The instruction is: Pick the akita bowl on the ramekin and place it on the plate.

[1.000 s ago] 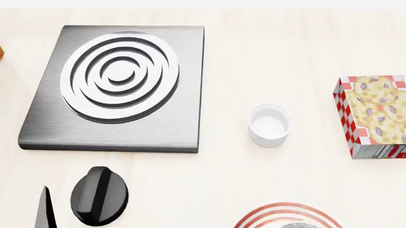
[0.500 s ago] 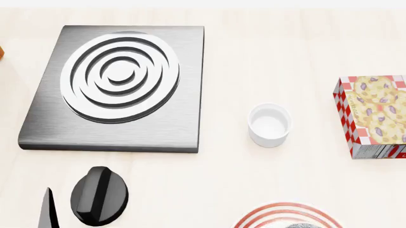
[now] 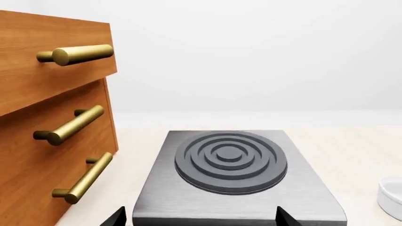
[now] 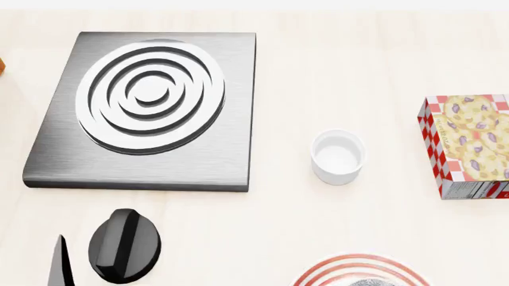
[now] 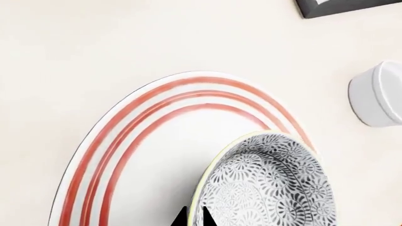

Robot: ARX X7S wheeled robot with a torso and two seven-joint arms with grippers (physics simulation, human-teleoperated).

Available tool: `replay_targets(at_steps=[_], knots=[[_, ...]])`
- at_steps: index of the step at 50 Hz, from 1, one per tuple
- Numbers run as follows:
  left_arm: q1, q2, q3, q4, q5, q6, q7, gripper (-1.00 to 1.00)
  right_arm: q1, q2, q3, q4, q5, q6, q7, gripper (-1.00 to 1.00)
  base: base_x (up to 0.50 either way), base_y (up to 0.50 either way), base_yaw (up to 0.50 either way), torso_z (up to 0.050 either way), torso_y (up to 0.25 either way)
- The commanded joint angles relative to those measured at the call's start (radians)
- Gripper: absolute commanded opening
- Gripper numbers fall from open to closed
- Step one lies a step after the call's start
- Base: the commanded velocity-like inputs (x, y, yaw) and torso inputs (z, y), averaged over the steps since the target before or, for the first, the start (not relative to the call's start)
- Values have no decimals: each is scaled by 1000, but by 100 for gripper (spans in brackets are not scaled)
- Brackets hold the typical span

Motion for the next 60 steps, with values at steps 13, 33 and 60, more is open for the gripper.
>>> replay_targets(at_steps=[13, 33, 60], knots=[[-3, -8, 1, 6, -6, 0, -7, 100, -14, -56, -17, 44, -30, -19, 13, -100, 0, 0, 0, 0, 0], [-8, -8, 20, -1, 0, 1, -9, 100, 0, -57, 5, 13, -2, 19, 47, 100, 0, 0, 0, 0, 0], [-9, -13, 33, -5, -4, -4, -14, 100, 86, 64, 125, -198, 152, 40, 139, 100, 0, 0, 0, 0, 0]])
